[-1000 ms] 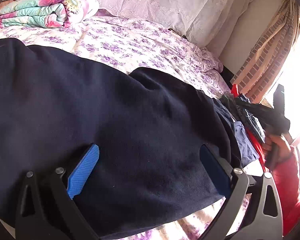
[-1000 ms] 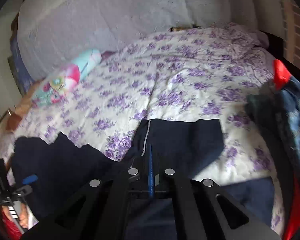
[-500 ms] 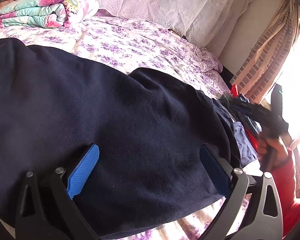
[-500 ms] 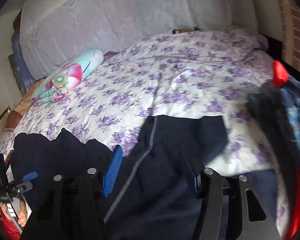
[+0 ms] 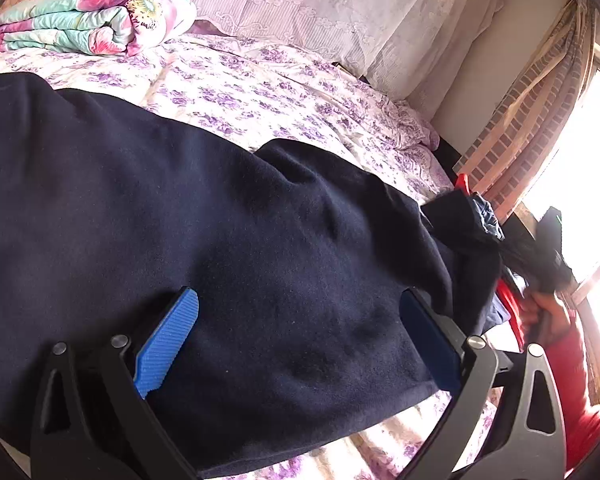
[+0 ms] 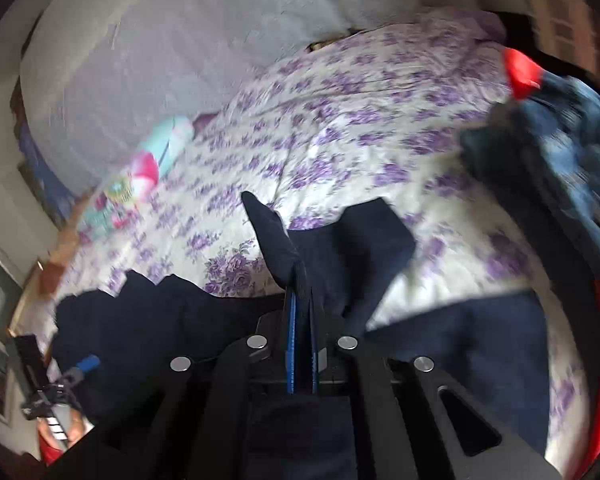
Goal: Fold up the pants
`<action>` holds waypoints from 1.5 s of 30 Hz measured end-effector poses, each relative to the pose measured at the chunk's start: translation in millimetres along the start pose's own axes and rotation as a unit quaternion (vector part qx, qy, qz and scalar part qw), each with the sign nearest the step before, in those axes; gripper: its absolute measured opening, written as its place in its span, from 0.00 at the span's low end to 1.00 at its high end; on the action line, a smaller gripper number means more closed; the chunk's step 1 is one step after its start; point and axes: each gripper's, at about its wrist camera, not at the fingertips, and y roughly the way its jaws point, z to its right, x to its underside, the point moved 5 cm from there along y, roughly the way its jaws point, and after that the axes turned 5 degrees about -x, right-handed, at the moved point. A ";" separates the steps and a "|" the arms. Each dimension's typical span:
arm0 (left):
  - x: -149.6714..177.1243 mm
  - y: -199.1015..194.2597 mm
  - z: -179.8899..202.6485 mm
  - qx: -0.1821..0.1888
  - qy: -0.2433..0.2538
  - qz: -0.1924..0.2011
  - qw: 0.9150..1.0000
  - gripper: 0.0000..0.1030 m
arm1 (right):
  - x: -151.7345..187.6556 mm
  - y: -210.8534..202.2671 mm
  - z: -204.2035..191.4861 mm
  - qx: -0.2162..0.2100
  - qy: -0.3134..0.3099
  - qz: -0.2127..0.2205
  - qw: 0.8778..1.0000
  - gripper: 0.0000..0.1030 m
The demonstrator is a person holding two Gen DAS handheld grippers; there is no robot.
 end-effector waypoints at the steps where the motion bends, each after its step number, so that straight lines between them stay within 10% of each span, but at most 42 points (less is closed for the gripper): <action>1: 0.0 -0.3 0.1 0.002 -0.001 0.001 1.000 0.95 | 11.3 -18.7 16.2 0.001 0.030 0.010 0.999 0.06; 6: -0.5 1.1 1.2 -0.002 0.001 -0.001 1.000 0.95 | 55.1 -61.7 62.8 0.017 0.111 0.019 0.994 0.14; 9: -0.1 1.1 1.5 -0.002 0.001 -0.001 1.000 0.95 | 48.1 -58.2 61.3 -0.018 0.129 0.039 0.991 0.56; 27: 0.6 -0.4 1.8 0.004 -0.004 0.004 1.000 0.95 | 38.9 -17.6 87.7 -0.045 0.234 0.025 0.971 0.52; 31: 0.6 -1.1 1.2 0.008 -0.006 0.006 1.000 0.95 | 31.3 -23.8 81.7 -0.059 0.222 0.071 0.971 0.16; 34: 0.5 -1.0 1.2 0.009 -0.006 0.006 1.000 0.95 | 25.3 -52.6 59.5 -0.079 0.190 0.098 0.974 0.12; 40: 0.8 -3.8 1.9 0.021 -0.014 0.015 1.000 0.95 | 52.5 -90.5 57.3 -0.031 0.168 0.061 0.983 0.12; 45: 0.4 -4.2 2.5 0.023 -0.014 0.014 1.000 0.95 | 91.5 -88.7 93.7 -0.031 0.262 0.014 0.964 0.22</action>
